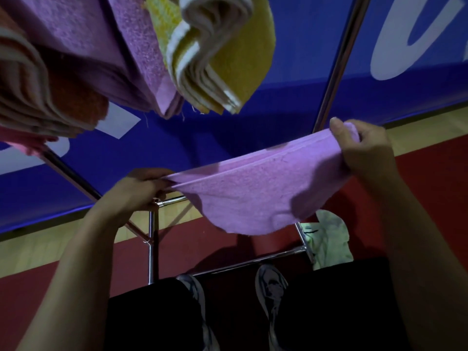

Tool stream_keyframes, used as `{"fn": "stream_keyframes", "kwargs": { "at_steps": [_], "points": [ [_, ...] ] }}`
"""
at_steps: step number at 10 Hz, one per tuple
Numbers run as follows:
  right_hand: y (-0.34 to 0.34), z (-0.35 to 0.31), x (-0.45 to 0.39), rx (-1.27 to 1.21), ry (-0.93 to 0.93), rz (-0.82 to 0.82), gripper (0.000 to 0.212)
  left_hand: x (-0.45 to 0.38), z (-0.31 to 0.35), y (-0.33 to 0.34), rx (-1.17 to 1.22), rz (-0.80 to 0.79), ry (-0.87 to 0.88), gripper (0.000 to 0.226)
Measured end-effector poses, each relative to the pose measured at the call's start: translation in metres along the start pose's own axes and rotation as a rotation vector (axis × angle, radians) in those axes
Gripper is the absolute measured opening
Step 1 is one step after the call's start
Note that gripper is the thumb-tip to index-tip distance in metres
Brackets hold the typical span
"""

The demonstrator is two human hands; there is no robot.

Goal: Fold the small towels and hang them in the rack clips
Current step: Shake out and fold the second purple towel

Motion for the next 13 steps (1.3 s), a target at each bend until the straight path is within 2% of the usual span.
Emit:
{"fn": "stream_keyframes", "kwargs": {
  "at_steps": [1,2,3,4,5,6,8,9,11,12,13],
  "points": [
    [0.011,0.001,-0.001,0.006,0.017,-0.06,0.055,0.002,0.005,-0.005,0.045,0.094,-0.031,0.031],
    [0.014,-0.002,0.001,-0.008,0.024,-0.075,0.053,0.007,0.013,-0.012,0.306,0.222,-0.018,0.033],
    [0.01,-0.007,0.004,-0.069,0.034,-0.06,0.053,0.008,0.014,-0.021,0.354,0.239,0.05,0.028],
    [0.008,-0.012,0.007,-0.079,0.026,-0.058,0.053,0.01,0.011,-0.018,0.026,0.044,0.088,0.028],
    [0.009,-0.012,0.006,-0.06,0.017,-0.061,0.053,0.016,0.005,-0.007,-0.09,-0.169,0.054,0.035],
    [0.009,-0.011,0.005,-0.032,-0.003,-0.056,0.053,0.021,-0.005,0.0,-0.051,-0.308,-0.048,0.044],
    [0.014,-0.011,0.004,0.028,-0.03,-0.066,0.05,0.03,-0.012,0.008,-0.068,-0.452,-0.127,0.035],
    [0.019,-0.014,0.006,0.057,-0.048,-0.08,0.046,0.029,-0.017,0.013,-0.154,-0.473,-0.155,0.052],
    [0.03,-0.021,0.008,0.091,-0.06,-0.109,0.052,0.011,-0.029,0.013,-0.378,-0.315,-0.29,0.052],
    [0.036,-0.026,0.012,0.122,-0.103,-0.12,0.053,0.01,-0.036,0.02,-0.409,-0.334,-0.337,0.041],
    [0.046,-0.035,0.02,0.088,-0.145,-0.158,0.051,0.009,-0.042,0.02,-0.328,-0.276,-0.45,0.012]
  ]
}}
Point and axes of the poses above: each hand's wrist, its own x-axis away from the middle knuckle, its own y-axis out of the palm, z = x × y, the point moved 8 cm from there along -x, towards the middle knuckle, and after that the axes turned 13 degrees about y, right-handed, at the moved point
